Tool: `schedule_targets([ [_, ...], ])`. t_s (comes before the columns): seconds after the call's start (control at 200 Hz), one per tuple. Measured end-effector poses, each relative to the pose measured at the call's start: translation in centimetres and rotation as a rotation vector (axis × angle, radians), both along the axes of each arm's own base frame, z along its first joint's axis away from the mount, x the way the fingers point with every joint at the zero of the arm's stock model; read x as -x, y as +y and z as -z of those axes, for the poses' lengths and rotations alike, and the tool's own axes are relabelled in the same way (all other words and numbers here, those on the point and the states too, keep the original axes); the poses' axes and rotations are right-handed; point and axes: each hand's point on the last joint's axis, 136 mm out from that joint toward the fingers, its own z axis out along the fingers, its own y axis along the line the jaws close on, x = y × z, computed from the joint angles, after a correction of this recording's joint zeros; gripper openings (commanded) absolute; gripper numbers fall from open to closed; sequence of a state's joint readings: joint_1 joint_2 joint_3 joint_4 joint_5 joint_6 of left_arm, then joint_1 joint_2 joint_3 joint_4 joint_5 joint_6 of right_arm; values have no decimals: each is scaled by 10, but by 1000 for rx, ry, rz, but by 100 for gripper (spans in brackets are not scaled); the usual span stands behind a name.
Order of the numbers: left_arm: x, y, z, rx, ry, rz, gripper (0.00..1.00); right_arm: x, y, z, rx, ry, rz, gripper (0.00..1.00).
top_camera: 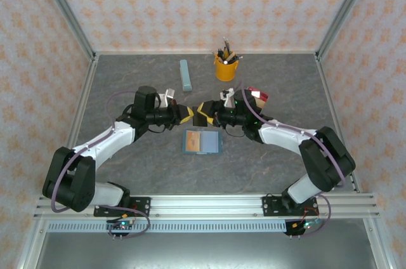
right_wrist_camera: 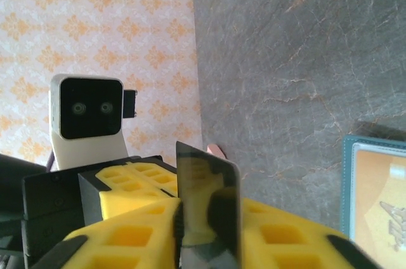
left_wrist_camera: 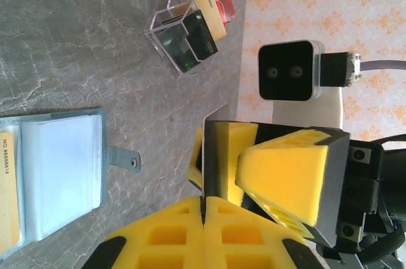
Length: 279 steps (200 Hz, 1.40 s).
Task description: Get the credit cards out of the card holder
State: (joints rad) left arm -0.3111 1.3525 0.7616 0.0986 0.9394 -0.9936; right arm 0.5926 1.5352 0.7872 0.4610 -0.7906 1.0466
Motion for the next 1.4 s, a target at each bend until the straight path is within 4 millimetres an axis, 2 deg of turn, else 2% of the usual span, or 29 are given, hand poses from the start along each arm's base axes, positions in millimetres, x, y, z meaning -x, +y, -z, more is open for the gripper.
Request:
schedule_targets([
  [0.045,1,1,2,-9,5,1,0,1,-1,1,8,-3,-3,4],
  [0.085,4,2,7,-29,22,2,5,1,-1,0,14,-8,-7,0],
  [0.205,9,12,15,-142,48,7,33,3,-8,-1,99,-60,-12,0],
  [0.265,8,22,11,-213,45,-15,53,2,-14,-2,161,-92,-5,0],
  [0.335,5,36,1,-322,5,-40,63,-1,-25,-8,257,-152,12,0],
  [0.475,8,66,-14,-511,-58,-81,78,-15,-58,-31,473,-304,70,0],
  [0.721,19,114,-20,-800,-91,-115,100,-50,-132,-57,878,-504,152,0],
  [0.866,26,134,-25,-900,-111,-147,100,-75,-172,-65,1050,-565,159,0],
  [1.021,27,142,-24,-942,-112,-157,100,-88,-198,-53,1187,-624,65,0],
  [1.231,27,143,-24,-951,-115,-158,100,-103,-213,-30,1273,-663,-130,0],
  [1.396,27,143,-24,-950,-115,-158,100,-101,-206,-2,1273,-702,-360,0],
])
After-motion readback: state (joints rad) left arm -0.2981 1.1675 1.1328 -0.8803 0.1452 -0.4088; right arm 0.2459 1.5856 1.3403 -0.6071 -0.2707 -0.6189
